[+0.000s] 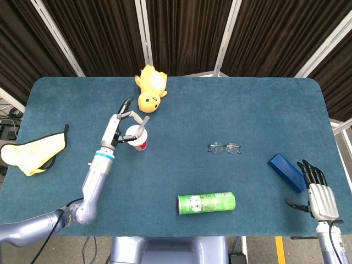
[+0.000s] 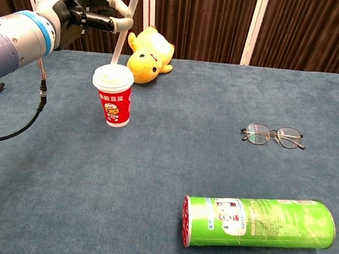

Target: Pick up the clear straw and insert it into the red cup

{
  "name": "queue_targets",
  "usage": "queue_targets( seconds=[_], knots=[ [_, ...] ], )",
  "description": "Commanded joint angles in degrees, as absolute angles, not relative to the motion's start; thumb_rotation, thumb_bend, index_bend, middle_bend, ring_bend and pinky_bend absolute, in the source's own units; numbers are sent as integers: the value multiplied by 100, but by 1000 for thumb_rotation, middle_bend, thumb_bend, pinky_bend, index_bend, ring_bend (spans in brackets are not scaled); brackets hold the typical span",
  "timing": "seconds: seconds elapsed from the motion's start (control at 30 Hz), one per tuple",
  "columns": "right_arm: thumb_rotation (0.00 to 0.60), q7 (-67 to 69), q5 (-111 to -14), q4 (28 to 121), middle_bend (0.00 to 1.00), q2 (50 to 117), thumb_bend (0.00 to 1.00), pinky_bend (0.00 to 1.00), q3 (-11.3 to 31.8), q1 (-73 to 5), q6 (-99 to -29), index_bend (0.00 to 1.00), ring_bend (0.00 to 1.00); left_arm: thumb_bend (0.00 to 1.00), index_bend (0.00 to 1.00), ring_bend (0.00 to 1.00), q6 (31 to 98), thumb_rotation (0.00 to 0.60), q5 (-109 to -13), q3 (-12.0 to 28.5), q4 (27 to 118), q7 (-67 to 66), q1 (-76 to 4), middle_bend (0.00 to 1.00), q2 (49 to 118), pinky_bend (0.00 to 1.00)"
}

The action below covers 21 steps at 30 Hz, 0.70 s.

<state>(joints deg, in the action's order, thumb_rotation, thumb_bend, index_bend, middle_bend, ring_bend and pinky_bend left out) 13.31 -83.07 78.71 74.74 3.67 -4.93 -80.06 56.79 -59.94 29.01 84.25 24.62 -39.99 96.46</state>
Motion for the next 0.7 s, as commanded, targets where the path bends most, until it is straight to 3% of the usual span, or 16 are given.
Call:
queue_targets(
  seconds=[0.03,0.7],
  knots=[
    [600,1330,-8295,7865,0,7476,34,0,372,-495,-7996,0,0,375,562,0,5683,600,-6005,2885,8422,2503,-4011,25,9667,0],
    [600,1312,-8271,7883,0,7472,33,0,378,-491,-7975,0,0,374,562,0,5728,600,-6041,2705,8373,2619,-3958,25,9612,0]
  ],
)
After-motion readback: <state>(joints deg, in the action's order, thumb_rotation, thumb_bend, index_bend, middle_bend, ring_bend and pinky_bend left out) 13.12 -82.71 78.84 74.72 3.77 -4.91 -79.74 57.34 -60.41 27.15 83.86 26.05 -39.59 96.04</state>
